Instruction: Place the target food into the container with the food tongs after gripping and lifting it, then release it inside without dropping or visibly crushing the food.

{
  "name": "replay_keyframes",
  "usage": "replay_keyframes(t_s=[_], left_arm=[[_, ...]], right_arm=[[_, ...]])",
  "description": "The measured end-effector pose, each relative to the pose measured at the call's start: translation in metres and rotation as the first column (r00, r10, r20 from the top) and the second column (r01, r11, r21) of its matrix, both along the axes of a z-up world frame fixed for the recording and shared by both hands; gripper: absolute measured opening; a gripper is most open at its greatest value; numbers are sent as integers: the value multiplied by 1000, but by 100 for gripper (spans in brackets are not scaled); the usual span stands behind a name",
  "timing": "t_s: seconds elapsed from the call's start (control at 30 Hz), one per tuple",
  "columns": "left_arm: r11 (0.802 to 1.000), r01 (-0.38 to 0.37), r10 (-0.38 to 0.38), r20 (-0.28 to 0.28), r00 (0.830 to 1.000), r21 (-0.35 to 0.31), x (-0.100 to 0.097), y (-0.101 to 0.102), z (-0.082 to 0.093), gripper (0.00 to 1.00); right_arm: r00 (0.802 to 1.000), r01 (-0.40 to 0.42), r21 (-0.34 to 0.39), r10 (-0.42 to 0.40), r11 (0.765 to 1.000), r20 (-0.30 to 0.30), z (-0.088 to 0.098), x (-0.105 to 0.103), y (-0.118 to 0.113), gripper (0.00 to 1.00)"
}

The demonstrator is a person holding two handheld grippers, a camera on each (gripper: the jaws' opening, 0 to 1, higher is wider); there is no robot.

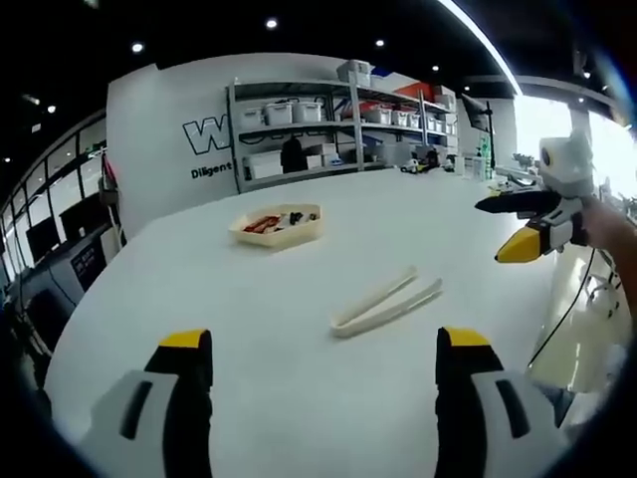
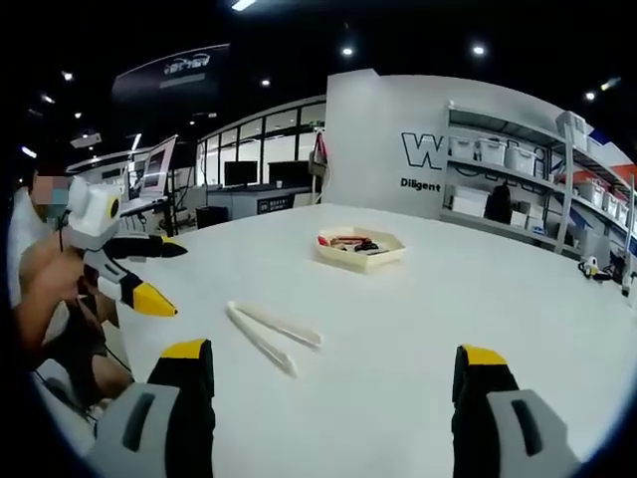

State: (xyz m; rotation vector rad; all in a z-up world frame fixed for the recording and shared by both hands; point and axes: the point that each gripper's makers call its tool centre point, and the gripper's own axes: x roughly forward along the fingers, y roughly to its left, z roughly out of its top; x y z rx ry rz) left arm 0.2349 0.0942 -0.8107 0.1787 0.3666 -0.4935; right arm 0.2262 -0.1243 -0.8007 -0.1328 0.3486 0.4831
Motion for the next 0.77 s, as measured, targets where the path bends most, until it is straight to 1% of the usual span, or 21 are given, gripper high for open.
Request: replay_keyframes(t_s=[0.1, 0.23, 0.3, 0.43, 0.53, 0.77], left_arm=[[1000, -2, 2, 1, 1000, -7, 2, 2, 0, 91], [1000, 15, -15, -6, 1000, 11, 2, 0, -4, 91], [999, 24, -24, 1, 1000, 22, 3, 0, -4, 91], [1000, 28, -28, 2, 1000, 4, 7, 0, 0, 91], [1000, 27, -27, 4, 1000, 5, 9, 1, 0, 91], [999, 38, -37, -25, 999, 20, 7, 2, -13, 91]], right_arm=[[1000, 3, 8, -3, 1000, 8, 3, 2, 0, 100], [1000, 8, 8, -8, 1000, 10, 4, 2, 1, 100], [1000, 13, 16, -13, 1000, 11, 4, 2, 2, 100], [1000, 7, 3, -7, 1000, -1, 0, 1, 4, 100], [1000, 0, -6, 0, 1000, -2, 0, 2, 8, 100], [1000, 8, -13, -8, 1000, 2, 1, 4, 8, 100]])
